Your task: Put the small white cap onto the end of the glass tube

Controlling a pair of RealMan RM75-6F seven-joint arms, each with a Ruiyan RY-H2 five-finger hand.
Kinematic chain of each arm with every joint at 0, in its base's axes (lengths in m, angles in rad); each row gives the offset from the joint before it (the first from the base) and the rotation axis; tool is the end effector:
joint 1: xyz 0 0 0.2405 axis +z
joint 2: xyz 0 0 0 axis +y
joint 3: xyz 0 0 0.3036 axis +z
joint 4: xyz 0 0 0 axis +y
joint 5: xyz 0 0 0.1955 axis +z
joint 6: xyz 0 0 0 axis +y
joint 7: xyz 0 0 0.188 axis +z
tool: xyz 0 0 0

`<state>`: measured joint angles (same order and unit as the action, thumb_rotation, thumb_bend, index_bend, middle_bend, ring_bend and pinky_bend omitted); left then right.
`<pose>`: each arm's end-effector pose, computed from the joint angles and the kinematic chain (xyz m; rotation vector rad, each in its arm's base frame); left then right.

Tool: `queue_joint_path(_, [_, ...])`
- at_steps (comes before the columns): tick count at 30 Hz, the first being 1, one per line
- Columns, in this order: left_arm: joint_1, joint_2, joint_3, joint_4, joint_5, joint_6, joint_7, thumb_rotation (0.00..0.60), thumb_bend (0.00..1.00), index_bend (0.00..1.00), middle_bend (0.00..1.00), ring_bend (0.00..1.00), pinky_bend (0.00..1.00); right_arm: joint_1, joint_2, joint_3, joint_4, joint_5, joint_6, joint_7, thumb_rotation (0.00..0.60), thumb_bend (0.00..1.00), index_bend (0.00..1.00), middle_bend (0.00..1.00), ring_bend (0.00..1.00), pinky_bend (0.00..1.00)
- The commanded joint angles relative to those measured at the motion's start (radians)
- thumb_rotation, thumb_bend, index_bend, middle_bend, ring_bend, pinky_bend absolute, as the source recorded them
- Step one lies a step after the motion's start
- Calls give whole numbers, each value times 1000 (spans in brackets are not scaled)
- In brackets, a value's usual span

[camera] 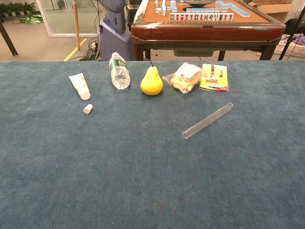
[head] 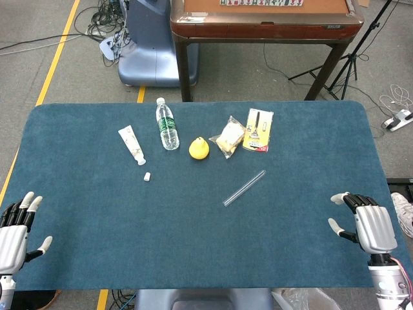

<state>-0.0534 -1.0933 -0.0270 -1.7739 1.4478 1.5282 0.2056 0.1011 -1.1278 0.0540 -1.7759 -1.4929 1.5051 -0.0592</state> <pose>-0.3339 0.2100 0.1949 -1.3491 -0.8839 -0.8085 -0.3113 -0.2305 0.1815 1.3512 -0.9697 1.0171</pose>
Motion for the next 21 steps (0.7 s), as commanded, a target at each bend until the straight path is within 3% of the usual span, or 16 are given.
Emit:
queue_joint_path(1, [-3, -1, 0, 5, 2, -7, -6, 600, 225, 0, 0, 42, 44, 1, -1, 2, 1, -2, -3, 3, 600, 238, 398, 436, 379, 399])
queue_joint_path(7, [-20, 13, 2, 35, 36, -27, -32, 600, 226, 22, 7, 78, 74, 12, 10, 12, -9, -11, -16, 14, 600, 239, 398, 436, 379, 399])
queue_joint_path(13, [-71, 41, -13, 85, 70, -84, -127, 600, 226, 84, 110, 181, 169, 32, 16, 42, -26, -6, -20, -16, 600, 243, 398, 436, 380, 399])
queue_joint_path(17, [-123, 62, -26, 112, 95, -139, -177, 600, 226, 120, 254, 318, 450, 42, 18, 61, -40, -8, -14, -45, 600, 243, 398, 436, 381, 399])
queue_joint_path(21, [-194, 70, -38, 134, 108, -230, -306, 600, 226, 258, 417, 440, 654, 63, 41, 73, -69, 9, -46, -83, 600, 243, 398, 436, 385, 399])
